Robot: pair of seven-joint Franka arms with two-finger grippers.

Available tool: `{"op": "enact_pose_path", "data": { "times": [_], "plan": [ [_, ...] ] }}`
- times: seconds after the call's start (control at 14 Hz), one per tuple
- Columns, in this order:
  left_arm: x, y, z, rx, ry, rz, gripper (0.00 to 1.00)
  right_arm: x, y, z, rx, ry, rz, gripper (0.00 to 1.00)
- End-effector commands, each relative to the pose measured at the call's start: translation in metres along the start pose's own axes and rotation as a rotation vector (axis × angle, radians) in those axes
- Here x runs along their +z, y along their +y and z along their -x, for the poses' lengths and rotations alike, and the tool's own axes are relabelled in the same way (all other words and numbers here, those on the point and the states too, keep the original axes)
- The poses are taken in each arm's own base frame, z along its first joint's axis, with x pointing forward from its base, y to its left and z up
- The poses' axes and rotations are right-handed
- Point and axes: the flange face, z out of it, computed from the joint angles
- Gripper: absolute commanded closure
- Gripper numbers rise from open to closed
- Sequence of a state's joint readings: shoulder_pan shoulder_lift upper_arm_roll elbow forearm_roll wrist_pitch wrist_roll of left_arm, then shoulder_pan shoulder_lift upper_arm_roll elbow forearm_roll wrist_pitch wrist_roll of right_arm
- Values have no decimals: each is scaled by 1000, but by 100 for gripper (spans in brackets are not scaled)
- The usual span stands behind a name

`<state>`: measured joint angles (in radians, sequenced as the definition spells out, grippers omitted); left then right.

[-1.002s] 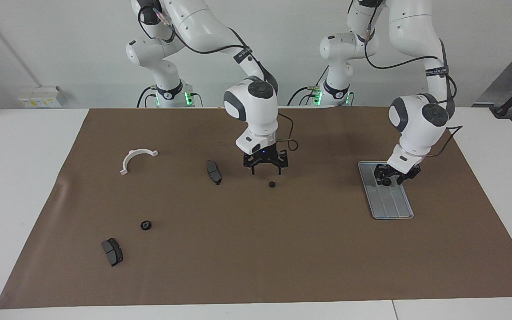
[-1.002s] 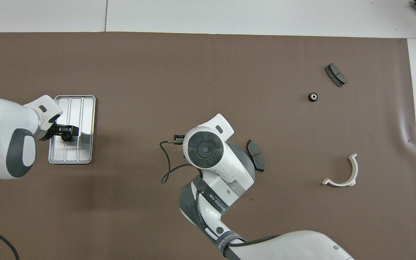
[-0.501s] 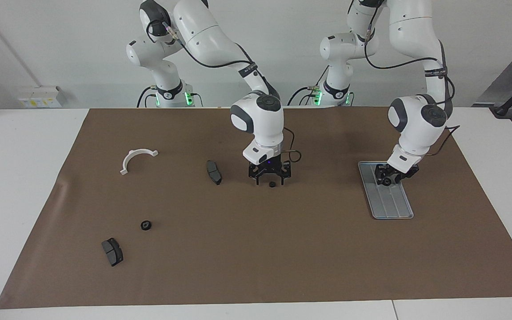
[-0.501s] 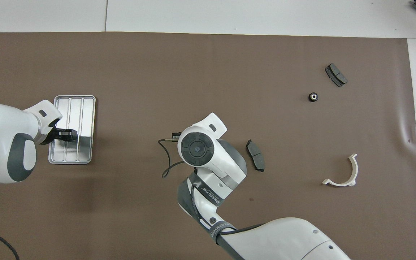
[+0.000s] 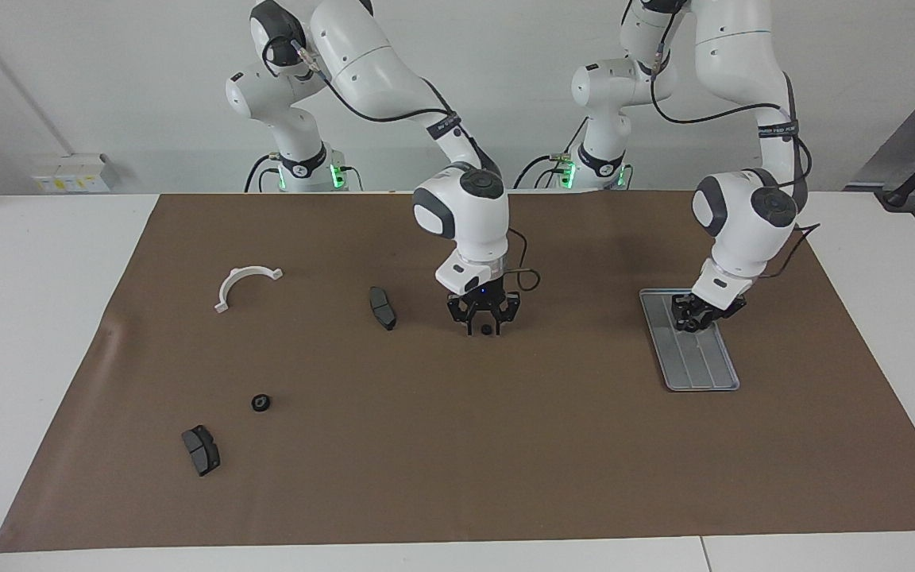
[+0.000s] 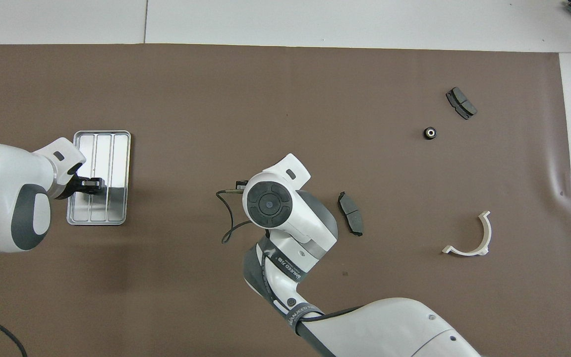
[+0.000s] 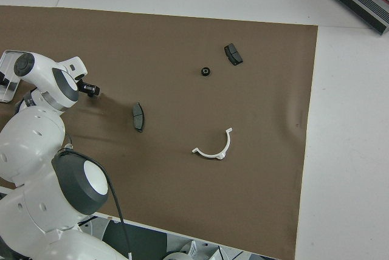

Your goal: Place bearing gear from tray to pile

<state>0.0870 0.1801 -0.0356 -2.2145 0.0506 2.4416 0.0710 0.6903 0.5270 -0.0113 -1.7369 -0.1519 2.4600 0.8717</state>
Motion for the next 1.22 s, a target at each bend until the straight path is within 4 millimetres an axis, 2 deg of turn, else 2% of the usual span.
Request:
{"op": "enact_pose_path", "data": {
  "times": [0.0, 0.29, 0.36, 0.5, 0.64, 0.79, 0.86, 1.07, 1.15],
  "plan": [
    [-2, 1, 9, -11, 13, -4, 61, 5, 0, 0, -7, 18, 4, 43],
    [-3, 2, 7, -8, 14, -4, 77, 7, -2, 3, -12, 15, 5, 45],
    [-5, 4, 5, -7, 17, -4, 78, 7, -2, 3, -12, 15, 5, 46],
    [-14, 13, -9, -29, 31, 7, 78, 7, -2, 4, -14, 14, 6, 56],
    [-31, 35, -27, -55, 29, 41, 78, 7, -2, 4, -15, 12, 8, 70],
    [-47, 55, -40, -85, 33, 65, 78, 7, -2, 3, -14, 13, 8, 92],
    [-51, 69, -43, -96, 31, 68, 78, 5, -3, 3, -15, 14, 6, 100],
    [-57, 121, -42, -164, 38, 78, 78, 1, -1, -3, -10, 11, 15, 100],
    [-58, 143, -40, -187, 38, 81, 77, -4, 6, -11, 3, 11, 24, 100]
  ]
}}
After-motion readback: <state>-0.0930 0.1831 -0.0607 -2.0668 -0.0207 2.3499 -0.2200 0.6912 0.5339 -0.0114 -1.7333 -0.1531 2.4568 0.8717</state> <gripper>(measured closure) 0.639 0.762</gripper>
